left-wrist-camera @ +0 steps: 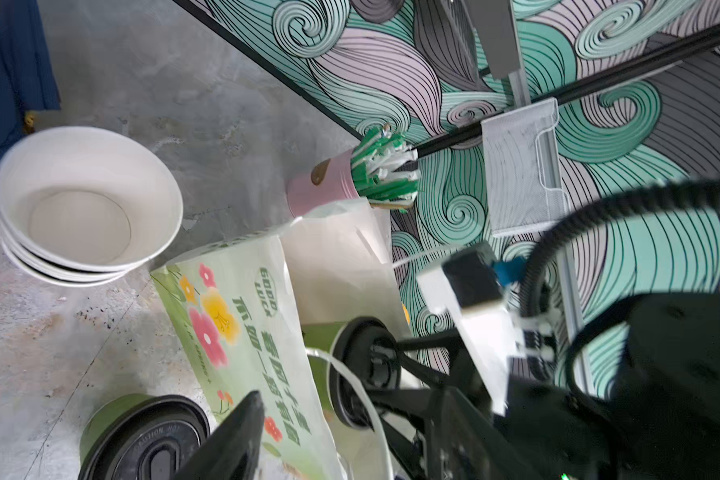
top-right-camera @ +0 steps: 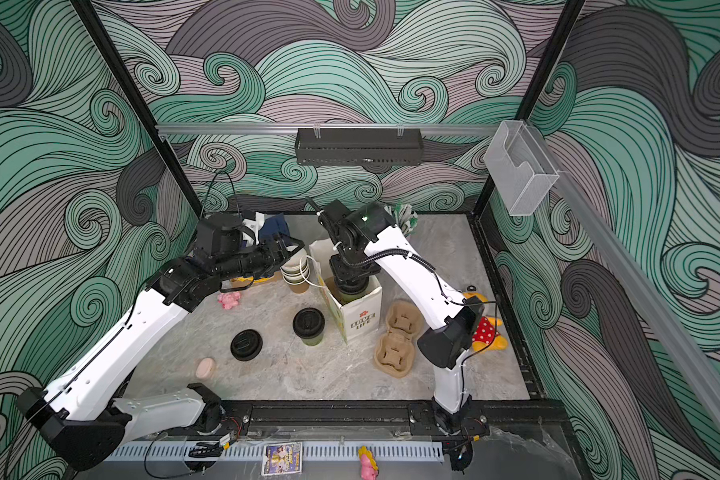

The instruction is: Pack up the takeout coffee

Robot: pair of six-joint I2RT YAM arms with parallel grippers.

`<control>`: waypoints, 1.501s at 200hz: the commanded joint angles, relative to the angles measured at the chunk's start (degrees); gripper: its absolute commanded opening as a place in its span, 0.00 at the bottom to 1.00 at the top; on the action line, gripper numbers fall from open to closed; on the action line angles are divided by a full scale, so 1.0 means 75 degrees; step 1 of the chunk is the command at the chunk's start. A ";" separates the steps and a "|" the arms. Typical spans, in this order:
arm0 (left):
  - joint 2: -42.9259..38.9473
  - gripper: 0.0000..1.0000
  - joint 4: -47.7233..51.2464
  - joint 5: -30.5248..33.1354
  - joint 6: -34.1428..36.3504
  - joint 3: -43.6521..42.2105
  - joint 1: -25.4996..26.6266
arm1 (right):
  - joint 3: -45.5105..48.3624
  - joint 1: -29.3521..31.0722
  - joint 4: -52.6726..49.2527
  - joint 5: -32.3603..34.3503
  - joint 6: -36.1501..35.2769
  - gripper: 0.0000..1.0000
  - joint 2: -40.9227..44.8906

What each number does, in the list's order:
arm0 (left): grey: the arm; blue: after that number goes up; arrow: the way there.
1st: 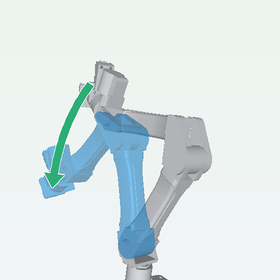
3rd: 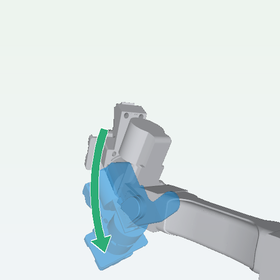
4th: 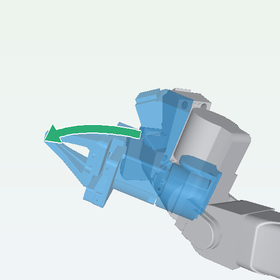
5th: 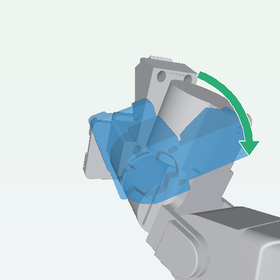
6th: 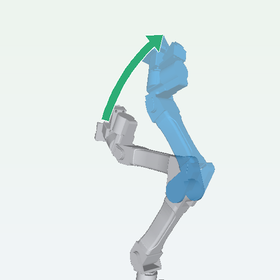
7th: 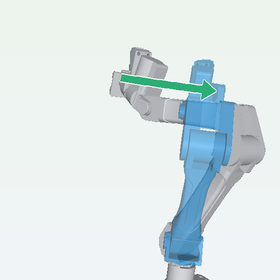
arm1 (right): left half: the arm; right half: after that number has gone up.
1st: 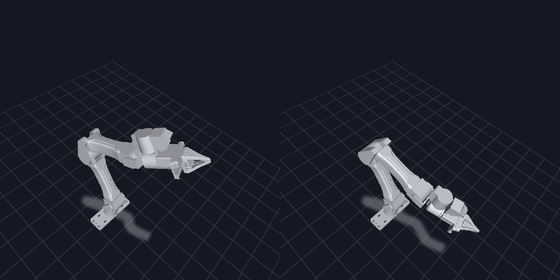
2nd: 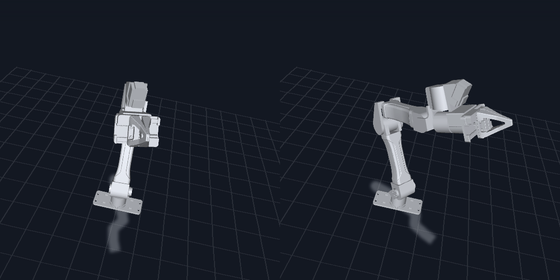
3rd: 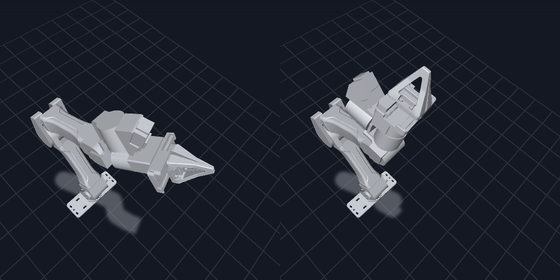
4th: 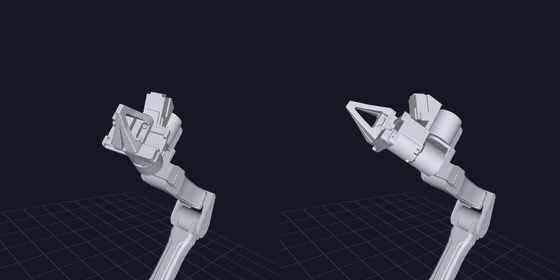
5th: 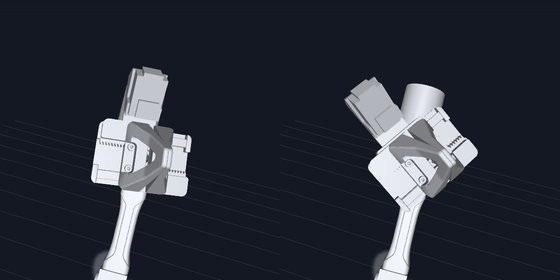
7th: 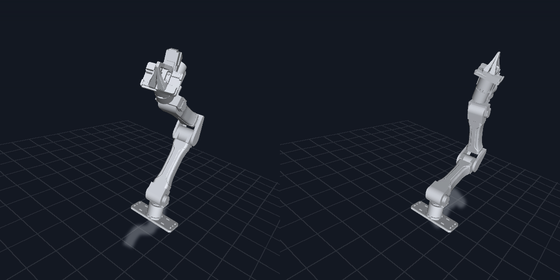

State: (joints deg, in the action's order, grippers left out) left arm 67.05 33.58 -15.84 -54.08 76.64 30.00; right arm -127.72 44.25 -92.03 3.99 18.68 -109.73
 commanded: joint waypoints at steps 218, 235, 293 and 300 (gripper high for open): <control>-0.0361 0.00 0.0198 -0.1686 0.0369 -0.0903 -0.0097 | 0.1938 0.0132 0.0874 -0.0079 0.0177 0.62 0.0183; -0.0350 0.00 0.0165 -0.1662 0.0356 -0.0917 -0.0109 | 0.1886 0.0141 0.0949 -0.0190 0.0040 0.62 0.0097; -0.0339 0.00 0.0141 -0.1487 0.0356 -0.0891 -0.0106 | 0.2029 0.0197 0.1075 -0.0266 -0.0374 0.62 -0.0077; -0.0332 0.00 0.0141 -0.1486 0.0350 -0.0894 -0.0106 | 0.2041 0.0194 0.1088 -0.0214 -0.0412 0.62 -0.0096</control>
State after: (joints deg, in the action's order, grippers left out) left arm 65.36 33.91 -28.23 -52.27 69.82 29.63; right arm -113.23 45.43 -84.09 2.35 17.50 -109.60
